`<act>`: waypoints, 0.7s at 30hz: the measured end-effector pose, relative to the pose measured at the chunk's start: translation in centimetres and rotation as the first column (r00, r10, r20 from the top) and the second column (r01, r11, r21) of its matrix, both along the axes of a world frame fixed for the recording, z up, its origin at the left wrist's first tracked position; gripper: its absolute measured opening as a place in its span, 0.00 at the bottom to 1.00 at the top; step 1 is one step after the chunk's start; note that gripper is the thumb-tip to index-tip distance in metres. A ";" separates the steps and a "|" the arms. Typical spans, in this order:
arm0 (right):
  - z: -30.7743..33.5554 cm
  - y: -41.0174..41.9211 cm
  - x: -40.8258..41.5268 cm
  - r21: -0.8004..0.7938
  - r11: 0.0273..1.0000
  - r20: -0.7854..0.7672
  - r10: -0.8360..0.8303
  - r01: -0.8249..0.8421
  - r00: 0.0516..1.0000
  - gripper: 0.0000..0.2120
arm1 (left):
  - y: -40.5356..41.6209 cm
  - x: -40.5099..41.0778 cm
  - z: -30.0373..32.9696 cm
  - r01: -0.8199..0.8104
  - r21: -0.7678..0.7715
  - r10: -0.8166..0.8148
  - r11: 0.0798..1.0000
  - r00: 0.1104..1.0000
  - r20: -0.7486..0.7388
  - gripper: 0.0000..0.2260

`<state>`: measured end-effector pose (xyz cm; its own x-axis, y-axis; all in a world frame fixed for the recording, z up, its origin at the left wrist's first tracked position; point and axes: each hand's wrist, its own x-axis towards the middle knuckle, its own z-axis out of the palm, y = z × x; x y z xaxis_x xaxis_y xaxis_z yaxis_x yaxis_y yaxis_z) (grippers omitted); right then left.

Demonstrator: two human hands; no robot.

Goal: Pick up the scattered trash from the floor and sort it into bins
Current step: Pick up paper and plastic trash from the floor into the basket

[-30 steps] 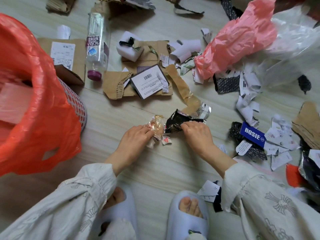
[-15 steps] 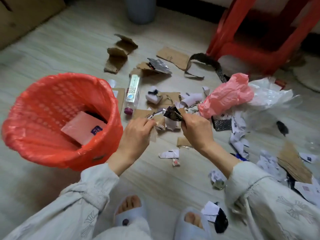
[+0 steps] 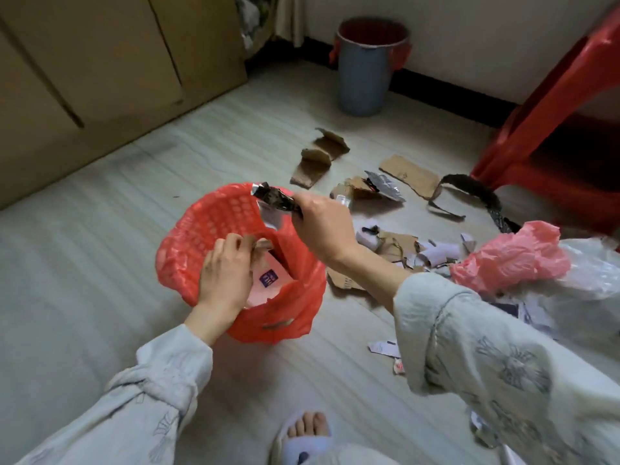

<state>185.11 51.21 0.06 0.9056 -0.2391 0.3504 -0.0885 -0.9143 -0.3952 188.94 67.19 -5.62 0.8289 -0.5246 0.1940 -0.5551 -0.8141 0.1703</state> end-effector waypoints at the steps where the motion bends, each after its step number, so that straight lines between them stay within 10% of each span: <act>1: -0.7 0.6 0.6 -0.026 1.000 -0.066 0.006 -0.008 0.998 0.10 | 0.5 0.2 -0.4 -0.039 0.069 0.046 0.997 0.993 -0.113 0.13; 5: -3.5 1.6 1.2 0.126 0.982 -0.358 0.179 -0.143 0.916 0.21 | 2.1 0.5 -1.8 -0.107 0.161 0.153 0.981 0.938 -0.312 0.26; 10: -4.8 1.7 0.3 0.278 0.932 -0.480 0.346 -0.234 0.806 0.27 | 1.6 -0.1 -1.0 -0.218 -0.084 0.195 0.972 0.955 -0.225 0.27; 21: -5.0 -7.3 -8.0 0.194 0.981 -0.483 0.119 -0.027 0.868 0.17 | -6.4 -4.6 -1.3 0.325 -0.176 -0.337 0.929 0.941 -0.044 0.20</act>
<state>177.09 43.87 -4.93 0.9661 -0.1812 -0.1840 -0.2485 -0.8459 -0.4718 184.37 60.80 -6.89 0.6288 -0.7374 0.2467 -0.7693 -0.5437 0.3355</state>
